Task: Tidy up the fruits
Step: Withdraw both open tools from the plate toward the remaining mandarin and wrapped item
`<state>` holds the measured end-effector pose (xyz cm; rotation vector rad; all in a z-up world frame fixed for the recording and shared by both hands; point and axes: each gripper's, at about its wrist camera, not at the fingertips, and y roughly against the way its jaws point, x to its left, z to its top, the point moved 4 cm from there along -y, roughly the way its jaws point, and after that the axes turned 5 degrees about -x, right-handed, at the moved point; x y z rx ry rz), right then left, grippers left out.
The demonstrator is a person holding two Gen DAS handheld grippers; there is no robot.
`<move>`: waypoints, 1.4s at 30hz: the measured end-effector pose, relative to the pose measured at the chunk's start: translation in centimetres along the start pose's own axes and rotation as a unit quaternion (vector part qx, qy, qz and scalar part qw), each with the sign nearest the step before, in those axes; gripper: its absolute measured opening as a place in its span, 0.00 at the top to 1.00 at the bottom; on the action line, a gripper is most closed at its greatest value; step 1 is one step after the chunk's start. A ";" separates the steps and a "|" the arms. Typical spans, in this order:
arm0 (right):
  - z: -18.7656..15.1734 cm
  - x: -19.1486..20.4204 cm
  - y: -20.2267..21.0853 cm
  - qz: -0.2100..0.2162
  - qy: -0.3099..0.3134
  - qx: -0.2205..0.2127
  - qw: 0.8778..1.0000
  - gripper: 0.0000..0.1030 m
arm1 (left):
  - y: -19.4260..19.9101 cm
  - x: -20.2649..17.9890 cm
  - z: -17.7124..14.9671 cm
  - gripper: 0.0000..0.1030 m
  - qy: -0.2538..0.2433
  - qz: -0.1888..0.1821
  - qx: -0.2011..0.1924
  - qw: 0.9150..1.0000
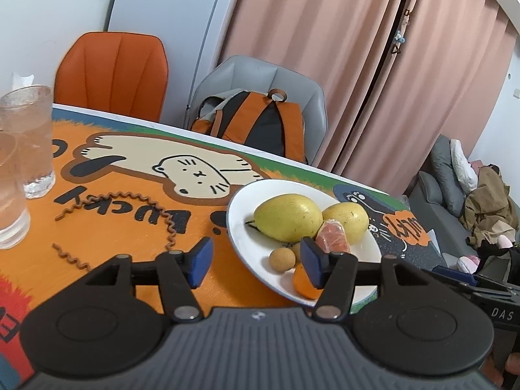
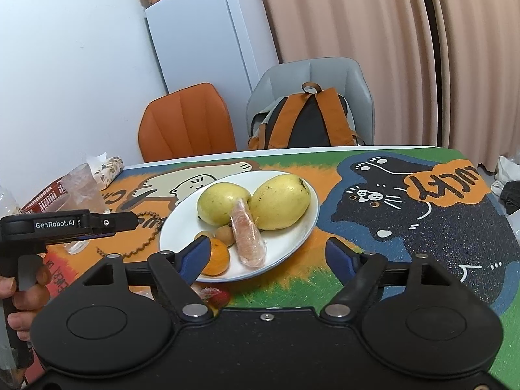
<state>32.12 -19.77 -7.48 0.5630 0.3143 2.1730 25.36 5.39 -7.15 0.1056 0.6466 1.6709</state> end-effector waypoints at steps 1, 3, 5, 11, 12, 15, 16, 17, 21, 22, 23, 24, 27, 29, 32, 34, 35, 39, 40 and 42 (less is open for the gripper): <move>0.0 0.1 0.2 0.002 -0.001 -0.001 1.000 0.21 | 0.2 0.0 -0.1 0.42 0.000 0.001 0.000 1.000; -0.1 0.3 0.5 0.004 -0.002 -0.002 1.000 0.20 | 0.7 0.1 -0.3 0.39 0.002 0.002 0.001 1.000; -0.1 0.5 0.8 0.007 -0.003 -0.002 1.000 0.19 | 1.2 0.1 -0.5 0.34 0.004 0.005 0.000 1.000; -0.2 1.3 1.9 0.015 -0.002 -0.005 1.000 0.11 | 2.5 0.3 -1.0 0.20 0.001 0.015 -0.004 1.000; -0.3 1.4 2.1 0.016 -0.001 -0.004 1.000 0.10 | 2.7 0.4 -1.1 0.18 0.003 0.015 -0.003 1.000; -0.4 1.8 2.7 0.018 -0.001 -0.005 1.000 0.06 | 3.3 0.5 -1.4 0.15 0.004 0.013 0.002 1.000; -0.4 2.0 2.8 0.019 -0.002 -0.004 1.000 0.05 | 3.4 0.5 -1.5 0.14 0.003 0.012 0.004 1.000; -0.5 2.1 3.0 0.020 -0.002 -0.004 1.000 0.03 | 3.6 0.5 -1.7 0.11 0.000 0.012 0.006 1.000; -0.7 2.8 3.7 0.023 0.000 0.001 1.000 0.00 | 4.1 0.5 -2.6 0.10 0.001 0.009 0.022 1.000; -0.8 3.0 3.9 0.023 0.001 0.002 1.000 0.00 | 4.3 0.6 -2.7 0.10 0.004 0.006 0.025 1.000; -0.9 3.2 4.1 0.023 0.004 0.002 1.000 0.00 | 4.5 0.6 -2.9 0.10 0.005 0.004 0.027 1.000; -1.0 3.4 4.4 0.022 0.005 0.001 1.000 0.00 | 4.7 0.6 -3.0 0.10 0.005 0.003 0.027 1.000; -1.2 4.0 5.3 0.017 0.011 0.000 1.000 0.00 | 5.6 0.7 -3.3 0.10 0.005 0.002 0.026 1.000; -1.4 4.4 5.9 0.013 0.016 -0.002 1.000 0.00 | 6.0 0.8 -3.5 0.09 0.010 -0.001 0.029 1.000; -1.6 5.0 6.8 0.013 0.018 0.000 1.000 0.00 | 6.8 0.9 -3.7 0.09 0.014 -0.002 0.035 0.999; -1.7 5.2 7.3 0.014 0.017 0.003 1.000 0.00 | 7.3 0.8 -3.8 0.09 0.013 -0.003 0.038 0.999; -1.8 5.3 7.5 0.015 0.017 0.006 1.000 0.00 | 7.6 0.7 -3.9 0.09 0.011 -0.003 0.039 0.999; -1.9 5.8 8.3 0.011 0.018 0.006 1.000 0.00 | 8.8 0.3 -4.0 0.09 -0.002 -0.005 0.036 0.999; -2.0 6.0 8.5 0.012 0.019 0.006 1.000 0.00 | 9.1 0.2 -4.0 0.09 -0.004 -0.006 0.035 0.999; -2.2 6.2 8.7 0.013 0.020 0.007 1.000 0.00 | 9.6 0.1 -4.1 0.09 -0.007 -0.007 0.030 1.000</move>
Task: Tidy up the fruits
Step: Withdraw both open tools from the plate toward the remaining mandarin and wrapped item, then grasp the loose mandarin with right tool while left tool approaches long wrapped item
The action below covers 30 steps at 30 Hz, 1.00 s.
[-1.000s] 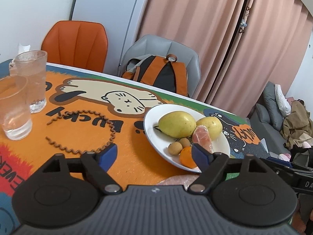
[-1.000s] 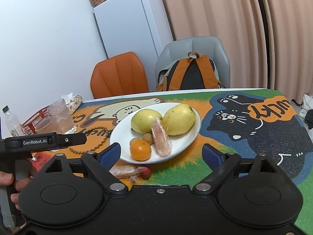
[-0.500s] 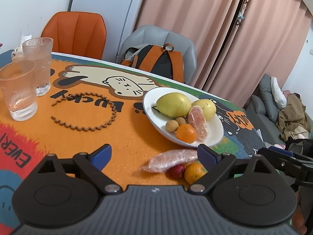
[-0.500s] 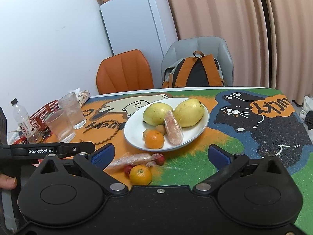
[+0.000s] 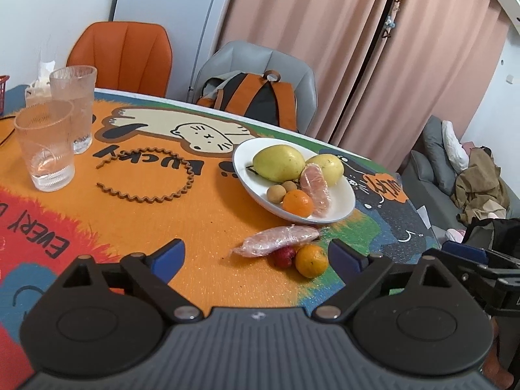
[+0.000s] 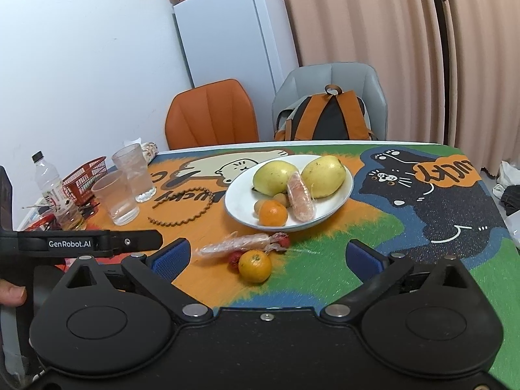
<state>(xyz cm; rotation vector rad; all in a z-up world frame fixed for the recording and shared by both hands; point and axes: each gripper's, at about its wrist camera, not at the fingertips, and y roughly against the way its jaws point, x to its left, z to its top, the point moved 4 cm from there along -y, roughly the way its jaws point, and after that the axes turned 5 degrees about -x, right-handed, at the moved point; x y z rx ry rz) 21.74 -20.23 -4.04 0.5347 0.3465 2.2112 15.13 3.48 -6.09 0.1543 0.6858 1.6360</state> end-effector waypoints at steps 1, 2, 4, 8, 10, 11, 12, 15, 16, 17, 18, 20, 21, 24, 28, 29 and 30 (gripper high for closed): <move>-0.1 0.2 0.1 -0.001 0.002 0.000 1.000 0.00 | 0.2 0.0 -0.1 0.09 -0.002 -0.001 -0.001 1.000; -0.3 0.2 0.1 -0.008 0.003 0.002 1.000 0.00 | 0.4 -0.1 -0.1 0.09 -0.003 -0.003 -0.001 1.000; -0.6 0.3 0.1 -0.032 0.009 0.008 0.999 0.00 | 0.7 -0.1 -0.4 0.09 -0.006 -0.004 -0.002 1.000; -1.1 0.3 0.2 -0.036 0.006 0.007 0.999 0.00 | 1.2 0.0 -0.7 0.09 -0.001 -0.005 -0.001 1.000; -1.3 0.5 0.5 -0.028 0.005 0.003 1.000 0.00 | 1.4 0.2 -0.7 0.09 0.001 0.001 -0.004 1.000; -1.3 0.6 0.6 -0.028 0.006 0.000 1.000 0.00 | 1.4 0.3 -0.7 0.09 0.002 0.001 -0.004 1.000; -1.3 0.6 0.6 -0.030 0.006 -0.003 1.000 0.00 | 1.4 0.4 -0.7 0.09 0.002 0.001 -0.004 1.000; -1.4 0.3 0.4 -0.051 0.004 -0.005 0.999 0.00 | 1.3 0.5 -0.7 0.09 -0.003 0.007 -0.006 1.000; -1.5 0.1 0.3 -0.051 0.001 -0.004 0.999 0.00 | 1.2 0.5 -0.7 0.09 -0.005 0.007 -0.005 1.000; -1.6 0.0 0.2 -0.050 -0.003 -0.001 0.999 0.00 | 1.0 0.6 -0.8 0.09 -0.005 0.007 -0.003 1.000; -1.7 -0.2 0.0 -0.048 -0.008 0.002 0.999 0.00 | 0.9 0.7 -0.8 0.09 -0.003 0.006 -0.001 1.000; -1.8 -0.4 -0.4 -0.044 -0.010 0.006 0.999 0.00 | 0.5 0.9 -0.9 0.09 -0.003 0.006 0.001 1.000; -1.9 -0.4 -0.6 -0.043 -0.009 0.006 0.999 0.00 | 0.2 1.0 -1.0 0.09 -0.004 0.008 0.002 1.000; -2.2 -0.4 -1.3 -0.035 -0.010 0.011 0.999 0.00 | -0.6 1.2 -1.1 0.09 -0.005 0.006 0.007 1.000; -2.5 -0.5 -2.5 -0.035 -0.009 0.023 0.999 0.00 | -1.7 1.4 -1.3 0.09 -0.008 0.008 0.014 1.000; -2.6 -0.6 -2.8 -0.031 -0.010 0.025 0.999 0.00 | -1.9 1.4 -1.4 0.09 -0.010 0.009 0.017 1.000; -2.6 -0.7 -3.0 -0.026 -0.013 0.026 0.999 0.00 | -2.2 1.5 -1.4 0.09 -0.012 0.009 0.018 1.000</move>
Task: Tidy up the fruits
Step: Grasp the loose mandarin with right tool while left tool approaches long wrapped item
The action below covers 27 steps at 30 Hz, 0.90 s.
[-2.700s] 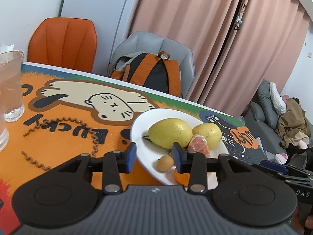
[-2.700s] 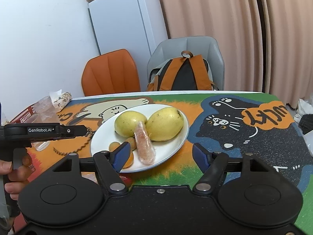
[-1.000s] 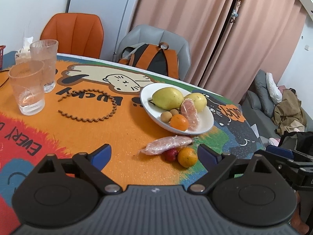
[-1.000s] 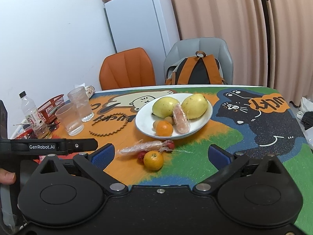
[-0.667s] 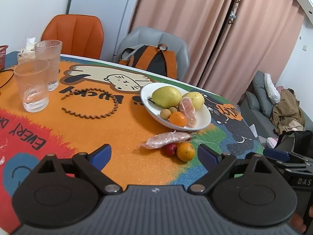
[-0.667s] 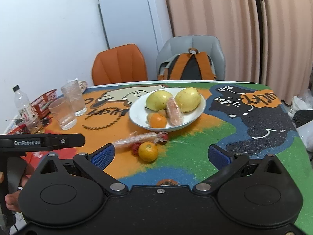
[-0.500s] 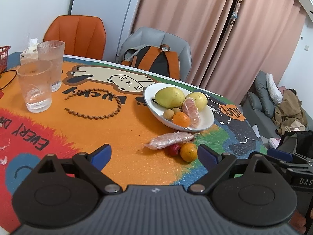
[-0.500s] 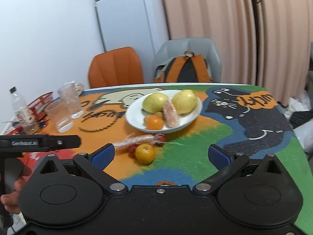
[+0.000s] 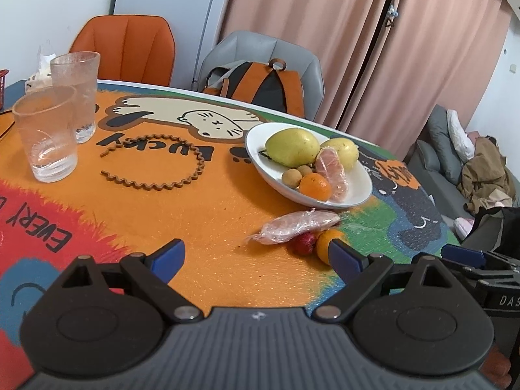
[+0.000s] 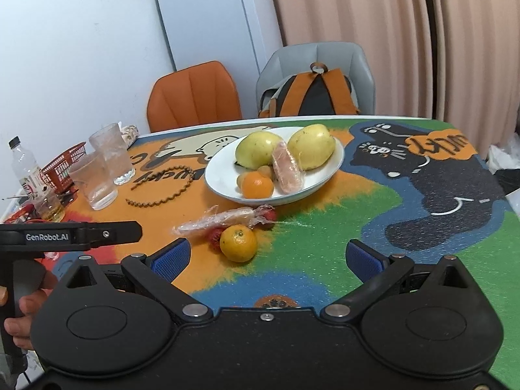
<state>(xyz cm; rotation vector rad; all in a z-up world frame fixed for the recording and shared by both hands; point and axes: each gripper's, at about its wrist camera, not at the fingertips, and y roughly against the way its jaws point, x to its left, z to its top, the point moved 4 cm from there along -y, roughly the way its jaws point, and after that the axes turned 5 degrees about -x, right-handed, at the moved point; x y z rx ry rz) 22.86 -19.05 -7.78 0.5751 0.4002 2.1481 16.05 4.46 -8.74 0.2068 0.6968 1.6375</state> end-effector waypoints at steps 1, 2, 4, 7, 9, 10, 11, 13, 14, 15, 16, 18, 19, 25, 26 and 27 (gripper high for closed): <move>0.0 0.0 -0.3 0.005 -0.003 0.001 1.000 0.00 | -0.2 0.1 0.0 0.09 -0.001 0.000 0.000 1.000; -0.1 -0.1 -0.6 0.008 -0.005 0.002 1.000 0.01 | -0.5 0.1 0.1 0.09 -0.001 0.000 0.001 1.000; -0.2 -0.1 -1.2 0.016 -0.006 0.007 1.000 0.03 | -1.0 0.3 0.1 0.09 0.000 0.000 0.004 1.000; -0.4 0.0 -2.2 0.024 -0.006 0.017 1.000 0.11 | -1.7 0.5 0.2 0.09 0.000 -0.003 0.008 1.000; -0.5 0.2 -2.9 0.031 -0.007 0.025 0.999 0.16 | -2.2 0.6 0.3 0.09 -0.001 -0.001 0.010 1.000; -0.6 0.3 -3.3 0.035 -0.008 0.029 0.999 0.18 | -2.5 0.7 0.3 0.09 0.000 0.002 0.012 1.000; -0.6 0.3 -3.6 0.038 -0.009 0.032 0.999 0.20 | -2.8 0.8 0.4 0.09 0.001 0.003 0.014 1.000; -0.7 0.4 -4.4 0.042 -0.010 0.040 0.998 0.23 | -3.3 1.0 0.4 0.09 0.005 0.004 0.017 1.000; -0.7 0.5 -4.7 0.045 -0.009 0.043 0.998 0.26 | -3.6 1.1 0.4 0.09 0.006 0.006 0.020 1.000; -0.7 0.5 -5.0 0.049 -0.009 0.045 0.998 0.28 | -3.9 1.2 0.4 0.09 0.006 0.008 0.022 1.000; -0.6 0.6 -5.3 0.051 -0.010 0.048 0.997 0.31 | -4.2 1.3 0.5 0.09 0.006 0.009 0.025 1.000; -0.5 0.7 -5.9 0.058 -0.010 0.054 0.997 0.35 | -4.6 1.4 0.6 0.09 0.006 0.009 0.028 1.000; -0.5 0.7 -6.2 0.060 -0.009 0.056 0.997 0.38 | -4.8 1.4 0.7 0.09 0.005 0.010 0.028 1.000; -0.4 0.8 -7.8 0.073 -0.015 0.073 0.995 0.46 | -6.0 1.4 1.1 0.09 0.004 0.009 0.036 0.999; -0.4 0.8 -8.0 0.075 -0.015 0.075 0.994 0.46 | -6.2 1.4 1.2 0.09 0.004 0.010 0.037 0.999; -0.3 0.8 -8.3 0.077 -0.015 0.076 0.994 0.46 | -6.4 1.4 1.3 0.09 0.004 0.010 0.038 0.999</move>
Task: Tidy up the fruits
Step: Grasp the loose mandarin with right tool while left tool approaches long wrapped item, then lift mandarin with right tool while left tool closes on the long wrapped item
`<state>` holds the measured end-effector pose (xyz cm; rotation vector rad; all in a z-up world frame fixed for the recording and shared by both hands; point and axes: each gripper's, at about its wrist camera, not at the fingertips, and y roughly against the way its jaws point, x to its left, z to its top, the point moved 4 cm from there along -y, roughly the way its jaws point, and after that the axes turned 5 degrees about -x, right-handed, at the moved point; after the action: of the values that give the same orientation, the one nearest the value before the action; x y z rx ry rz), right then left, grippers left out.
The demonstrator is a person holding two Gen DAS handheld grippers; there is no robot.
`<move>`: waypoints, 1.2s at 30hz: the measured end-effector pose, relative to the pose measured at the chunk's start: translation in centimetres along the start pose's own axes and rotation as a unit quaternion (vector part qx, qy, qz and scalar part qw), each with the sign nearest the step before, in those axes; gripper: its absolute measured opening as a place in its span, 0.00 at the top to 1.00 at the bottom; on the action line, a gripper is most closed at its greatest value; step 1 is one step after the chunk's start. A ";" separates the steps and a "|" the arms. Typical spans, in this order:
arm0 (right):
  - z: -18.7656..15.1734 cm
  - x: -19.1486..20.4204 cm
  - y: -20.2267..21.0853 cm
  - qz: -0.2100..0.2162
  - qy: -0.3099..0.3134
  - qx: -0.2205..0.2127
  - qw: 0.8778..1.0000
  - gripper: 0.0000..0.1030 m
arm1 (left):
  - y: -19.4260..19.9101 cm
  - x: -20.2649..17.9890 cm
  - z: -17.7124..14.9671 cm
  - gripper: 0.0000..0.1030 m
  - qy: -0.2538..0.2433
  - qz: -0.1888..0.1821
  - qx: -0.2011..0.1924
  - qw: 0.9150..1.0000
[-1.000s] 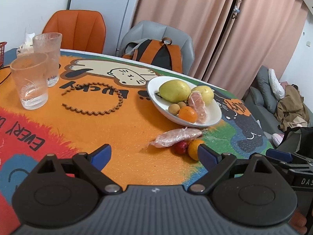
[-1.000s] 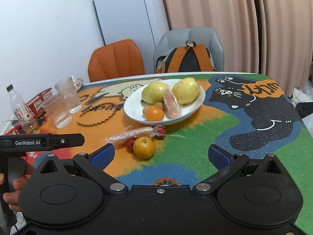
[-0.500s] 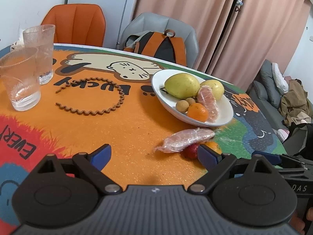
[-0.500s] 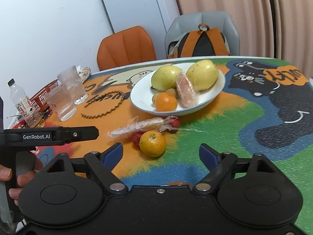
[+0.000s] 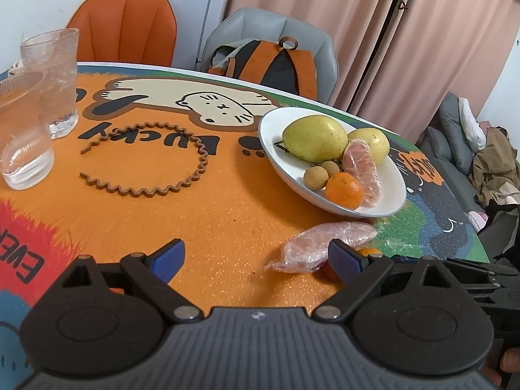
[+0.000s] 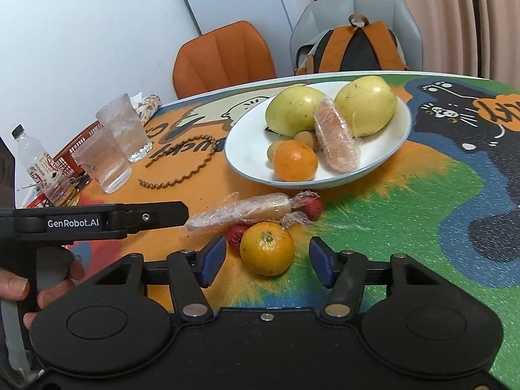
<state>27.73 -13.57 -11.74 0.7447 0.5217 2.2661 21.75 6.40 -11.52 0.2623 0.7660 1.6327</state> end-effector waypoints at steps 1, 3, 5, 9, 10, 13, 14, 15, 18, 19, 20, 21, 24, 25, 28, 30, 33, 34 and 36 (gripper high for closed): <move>0.1 0.0 -0.2 0.002 0.001 0.002 1.000 0.46 | -0.1 0.0 0.1 0.09 0.001 0.000 0.001 1.000; 0.1 0.0 -0.8 0.005 0.003 0.005 1.000 0.50 | -0.4 0.0 0.2 0.09 0.001 0.001 0.001 1.000; 0.0 -0.1 -1.4 0.005 0.006 0.014 1.000 0.64 | -0.7 0.0 0.1 0.09 0.002 0.002 0.005 1.000; 0.0 -0.3 -1.2 0.011 0.006 0.006 1.000 0.65 | -1.0 -0.5 0.1 0.09 -0.004 -0.002 0.005 1.000; 0.0 -0.4 -1.0 0.011 0.006 0.005 1.000 0.65 | -1.0 -0.7 0.1 0.09 -0.007 -0.004 0.005 1.000; 0.2 -0.9 -0.3 0.007 0.002 -0.005 1.000 0.65 | -1.4 -1.4 0.1 0.09 -0.013 -0.012 0.006 1.000; 0.2 -1.2 -0.1 0.003 0.000 -0.008 1.000 0.65 | -1.5 -1.7 0.1 0.09 -0.015 -0.014 0.008 1.000; 0.3 -1.4 0.0 0.000 -0.002 -0.010 1.000 0.65 | -1.7 -1.9 0.0 0.09 -0.018 -0.017 0.010 1.000; 0.3 -2.2 0.6 -0.009 -0.008 -0.014 1.000 0.65 | -2.1 -3.0 -0.1 0.09 -0.027 -0.026 0.013 0.999; 0.2 -2.5 0.8 -0.012 -0.009 -0.016 1.000 0.65 | -2.3 -3.3 -0.1 0.09 -0.030 -0.026 0.013 0.999; 0.2 -2.7 1.0 -0.014 -0.011 -0.017 1.000 0.65 | -2.5 -3.6 -0.1 0.09 -0.033 -0.027 0.013 0.999; 0.2 -3.0 1.2 -0.017 -0.012 -0.019 1.000 0.65 | -2.6 -3.8 -0.1 0.09 -0.036 -0.029 0.014 0.999; 0.2 -3.8 1.8 -0.025 -0.017 -0.023 0.999 0.65 | -3.2 -4.5 -0.1 0.09 -0.038 -0.036 0.017 0.998; 0.2 -4.0 1.9 -0.027 -0.019 -0.024 0.999 0.65 | -3.3 -4.7 -0.2 0.09 -0.040 -0.037 0.017 0.998; 0.1 -4.6 2.2 -0.033 -0.023 -0.027 0.999 0.65 | -3.7 -5.1 -0.3 0.09 -0.042 -0.039 0.020 0.998; 0.1 -5.0 2.3 -0.035 -0.027 -0.027 0.999 0.64 | -4.0 -5.4 -0.3 0.09 -0.045 -0.041 0.023 0.998; 0.0 -5.4 2.5 -0.037 -0.030 -0.029 0.998 0.64 | -4.5 -5.8 -0.4 0.10 -0.049 -0.042 0.029 0.998; 0.0 -5.5 2.5 -0.037 -0.031 -0.030 0.998 0.64 | -4.6 -5.9 -0.4 0.10 -0.050 -0.043 0.030 0.997; 0.0 -5.8 2.6 -0.039 -0.035 -0.031 0.998 0.64 | -4.9 -6.2 -0.4 0.10 -0.054 -0.043 0.031 0.997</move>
<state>29.93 -19.43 -12.44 0.7562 0.4382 2.1668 26.82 0.54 -13.31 0.3539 0.7366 1.5031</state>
